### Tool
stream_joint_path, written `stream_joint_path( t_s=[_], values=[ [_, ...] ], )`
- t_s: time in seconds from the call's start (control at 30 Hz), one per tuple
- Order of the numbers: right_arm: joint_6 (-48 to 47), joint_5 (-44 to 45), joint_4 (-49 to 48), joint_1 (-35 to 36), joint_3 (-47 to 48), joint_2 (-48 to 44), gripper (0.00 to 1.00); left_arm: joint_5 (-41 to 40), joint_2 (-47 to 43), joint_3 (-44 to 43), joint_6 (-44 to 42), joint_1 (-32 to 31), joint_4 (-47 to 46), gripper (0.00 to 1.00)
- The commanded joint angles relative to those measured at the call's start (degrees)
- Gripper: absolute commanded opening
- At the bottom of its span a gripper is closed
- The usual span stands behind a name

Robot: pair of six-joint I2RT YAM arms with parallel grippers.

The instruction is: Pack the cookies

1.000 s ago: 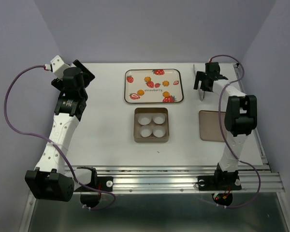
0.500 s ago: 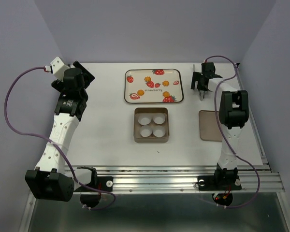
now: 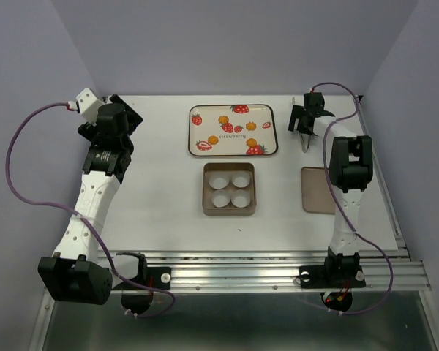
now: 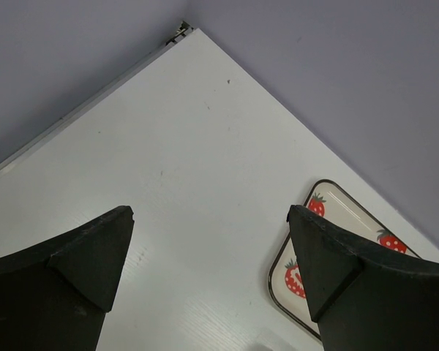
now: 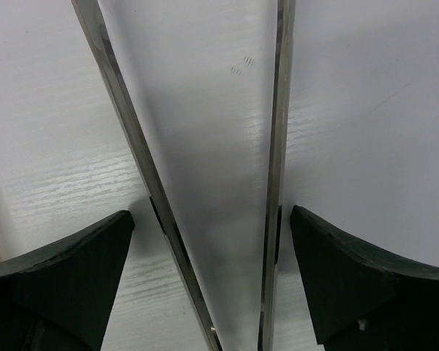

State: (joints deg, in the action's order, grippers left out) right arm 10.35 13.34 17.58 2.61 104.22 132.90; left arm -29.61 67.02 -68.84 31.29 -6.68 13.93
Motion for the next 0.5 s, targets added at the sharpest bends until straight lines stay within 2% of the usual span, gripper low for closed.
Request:
stream_joint_path(
  t_s=[0.0,0.13,0.33,0.47],
  values=[
    [2.3,1.1,-1.4,-0.3,1.8,1.7,0.92,-2.1,0.0,0.4,0.6,0.0,0.1,0.99],
    [3.4,1.0,-1.4,-0.9,1.9,2.0,0.84,-2.1,0.0,0.4,1.1,0.0,0.6,0.99],
    [3.5,-1.6,-1.4,-2.0,1.2,2.5,0.81,-2.6,-0.3,0.5,1.8,0.0,1.7,0.99],
    [2.3,-3.8,-1.4,-2.0,1.4,3.2,0.63,-2.6,-0.8,0.6,2.1,0.0,2.1,0.99]
  ],
)
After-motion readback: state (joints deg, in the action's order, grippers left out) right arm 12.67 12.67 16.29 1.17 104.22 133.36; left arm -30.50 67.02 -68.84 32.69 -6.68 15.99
